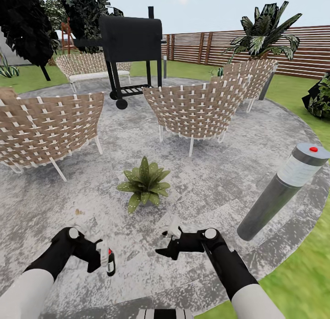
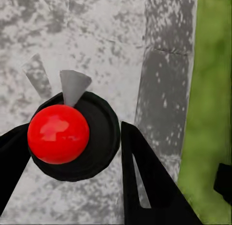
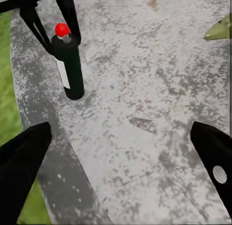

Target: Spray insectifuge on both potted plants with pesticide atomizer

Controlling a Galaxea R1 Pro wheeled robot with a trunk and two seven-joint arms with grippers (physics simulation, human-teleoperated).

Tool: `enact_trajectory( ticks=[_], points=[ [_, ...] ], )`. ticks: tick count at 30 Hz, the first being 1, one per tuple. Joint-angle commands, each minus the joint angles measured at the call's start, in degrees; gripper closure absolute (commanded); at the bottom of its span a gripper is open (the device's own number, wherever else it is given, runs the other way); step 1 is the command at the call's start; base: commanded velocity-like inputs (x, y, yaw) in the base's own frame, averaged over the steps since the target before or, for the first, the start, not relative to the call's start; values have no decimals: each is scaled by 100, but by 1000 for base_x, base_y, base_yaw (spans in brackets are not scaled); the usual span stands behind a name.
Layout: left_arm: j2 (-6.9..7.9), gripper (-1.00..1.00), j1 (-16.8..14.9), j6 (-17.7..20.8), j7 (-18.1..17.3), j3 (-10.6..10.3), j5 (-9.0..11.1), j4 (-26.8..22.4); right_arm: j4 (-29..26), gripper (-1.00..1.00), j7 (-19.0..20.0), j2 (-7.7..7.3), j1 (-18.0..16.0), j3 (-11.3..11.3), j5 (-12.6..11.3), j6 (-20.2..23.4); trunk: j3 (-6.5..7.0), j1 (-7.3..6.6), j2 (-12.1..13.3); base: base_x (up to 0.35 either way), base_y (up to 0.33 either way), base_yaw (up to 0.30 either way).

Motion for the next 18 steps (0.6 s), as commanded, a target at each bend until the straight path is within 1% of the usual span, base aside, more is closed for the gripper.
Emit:
enact_trajectory(
  ticks=[1, 2, 3, 4, 5, 6, 7, 8, 9, 10, 11, 12, 13, 14, 15, 16, 17, 18],
  points=[
    [116, 100, 66, -17, -17, 24, -23, -5, -3, -100, 14, -12, -2, -10, 24, 49, -4, -1, -2, 0, 0, 0],
    [214, 100, 116, -12, -7, 31, -22, -5, 44, -100, 4, -29, -2, -16, 32, 45, -4, -1, -2, 0, 0, 0],
    [262, 100, 139, -12, 26, 35, -19, -4, 104, -100, 0, -67, -2, -18, 32, 40, -4, -1, -2, 0, 0, 0],
    [306, 100, 162, -8, 145, 43, 2, -1, 230, -100, -18, -166, -2, -20, 32, 27, -4, -1, -2, 0, 0, 0],
    [327, 100, 176, -6, 352, 86, 24, 5, 380, -100, -123, -279, -2, -21, 28, -32, -4, -1, -2, 0, 0, 0],
    [335, 100, 212, -3, 638, 204, 44, 9, 563, -100, -379, -388, -2, -24, 26, -154, -4, -1, -2, 0, 0, 0],
    [331, 100, 263, -1, 870, 346, 60, 11, 717, -100, -649, -435, -2, -26, 21, -262, -4, -1, -2, 0, 0, 0],
    [299, 100, 370, -2, 1302, 704, 92, 34, 1041, -100, -1227, -477, -2, -28, 16, -479, -4, -1, -2, 0, 0, 0],
    [280, 100, 433, -6, 1576, 972, 132, 78, 1272, -100, -1623, -493, -2, -29, 12, -632, -4, -1, -2, 0, 0, 0],
    [229, 100, 498, -9, 2039, 1474, 248, 232, 1721, -100, -2341, -501, -2, -30, 7, -926, -4, -1, -2, 0, 0, 0],
    [194, 100, 531, -20, 2442, 1889, 388, 393, 2120, -100, -2990, -492, -2, -27, 0, -1170, -4, -1, -2, 0, 0, 0],
    [178, 100, 544, -30, 2689, 2113, 488, 493, 2365, -100, -3411, -482, -2, -25, -5, -1313, -4, -1, -2, 0, 0, 0],
    [161, 100, 555, -45, 3032, 2371, 646, 643, 2727, -100, -4014, -470, -2, -23, -21, -1518, -4, -1, -2, 0, 0, 0],
    [155, 100, 559, -54, 3242, 2502, 770, 753, 2964, -100, -4383, -465, -2, -23, -55, -1670, -4, -1, -2, 0, 0, 0],
    [150, 100, 567, -68, 3560, 2658, 982, 944, 3309, -100, -4859, -461, -2, -22, -154, -1940, -4, -1, -2, 0, 0, 0],
    [151, 100, 570, -74, 3793, 2744, 1140, 1085, 3531, -100, -5116, -460, -2, -22, -256, -2143, -4, -1, -2, 0, 0, 0],
    [151, 100, 577, -87, 4192, 2845, 1395, 1299, 3856, -100, -5421, -455, -2, -22, -440, -2463, -4, -1, -2, 0, 0, 0],
    [149, 100, 580, -132, 4622, 2908, 1659, 1490, 4157, -100, -5646, -452, -2, -22, -641, -2759, -4, -1, -2, 0, 0, 0]
  ],
)
